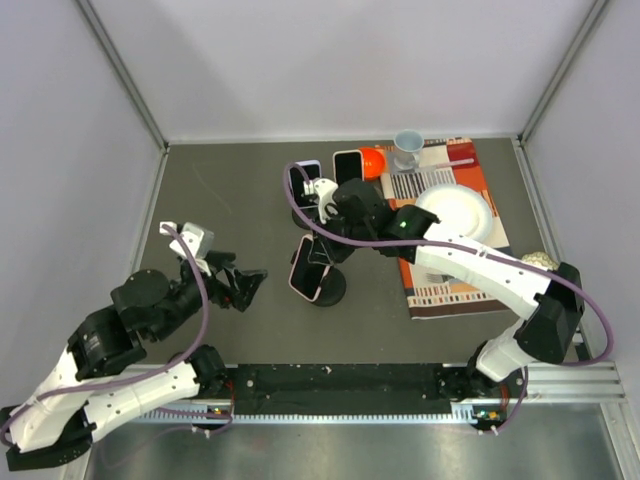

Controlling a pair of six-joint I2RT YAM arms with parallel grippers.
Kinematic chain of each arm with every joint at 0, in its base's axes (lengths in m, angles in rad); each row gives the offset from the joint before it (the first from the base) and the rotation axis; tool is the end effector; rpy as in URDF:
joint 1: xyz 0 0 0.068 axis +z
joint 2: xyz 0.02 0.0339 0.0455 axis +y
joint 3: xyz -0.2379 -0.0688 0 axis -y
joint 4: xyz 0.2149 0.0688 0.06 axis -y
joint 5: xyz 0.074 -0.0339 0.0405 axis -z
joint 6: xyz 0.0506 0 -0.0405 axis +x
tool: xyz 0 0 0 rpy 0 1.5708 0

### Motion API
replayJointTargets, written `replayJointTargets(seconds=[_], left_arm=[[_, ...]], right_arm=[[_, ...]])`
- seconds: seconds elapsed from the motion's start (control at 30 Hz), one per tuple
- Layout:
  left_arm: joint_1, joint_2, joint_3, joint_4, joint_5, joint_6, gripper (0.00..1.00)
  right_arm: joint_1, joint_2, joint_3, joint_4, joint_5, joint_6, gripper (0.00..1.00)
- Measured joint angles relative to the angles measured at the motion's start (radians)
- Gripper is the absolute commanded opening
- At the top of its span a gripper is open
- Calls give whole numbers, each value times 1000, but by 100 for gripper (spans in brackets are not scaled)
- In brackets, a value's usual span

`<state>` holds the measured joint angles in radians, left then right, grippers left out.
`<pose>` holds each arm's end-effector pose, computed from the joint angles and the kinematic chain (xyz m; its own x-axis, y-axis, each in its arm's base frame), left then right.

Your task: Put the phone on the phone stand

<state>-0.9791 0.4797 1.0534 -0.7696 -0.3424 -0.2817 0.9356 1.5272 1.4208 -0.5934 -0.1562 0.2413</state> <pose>0.0566 -0.0538 0.3666 -0.2706 -0.0668 -0.9604 0.5444 0.8122 -0.2099 0.1862 0.2659 0.3082 -0.5780 -0.3863 -0.7189 -0.7494 0.6000 0.2801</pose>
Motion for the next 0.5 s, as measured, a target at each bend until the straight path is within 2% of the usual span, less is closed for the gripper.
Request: replayJointTargets(seconds=[0.13, 0.33, 0.4, 0.5], left_arm=[[0, 34, 0, 3, 19, -7, 96], [0, 101, -21, 43, 42, -10, 99], [1, 124, -40, 68, 58, -8, 99], [29, 178, -63, 111, 122, 3, 99]], right_arm=[[-3, 1, 0, 3, -28, -21, 0], [-22, 0, -4, 4, -85, -32, 0], [-38, -6, -17, 15, -116, -32, 10], [-68, -18, -47, 40, -177, -32, 15]])
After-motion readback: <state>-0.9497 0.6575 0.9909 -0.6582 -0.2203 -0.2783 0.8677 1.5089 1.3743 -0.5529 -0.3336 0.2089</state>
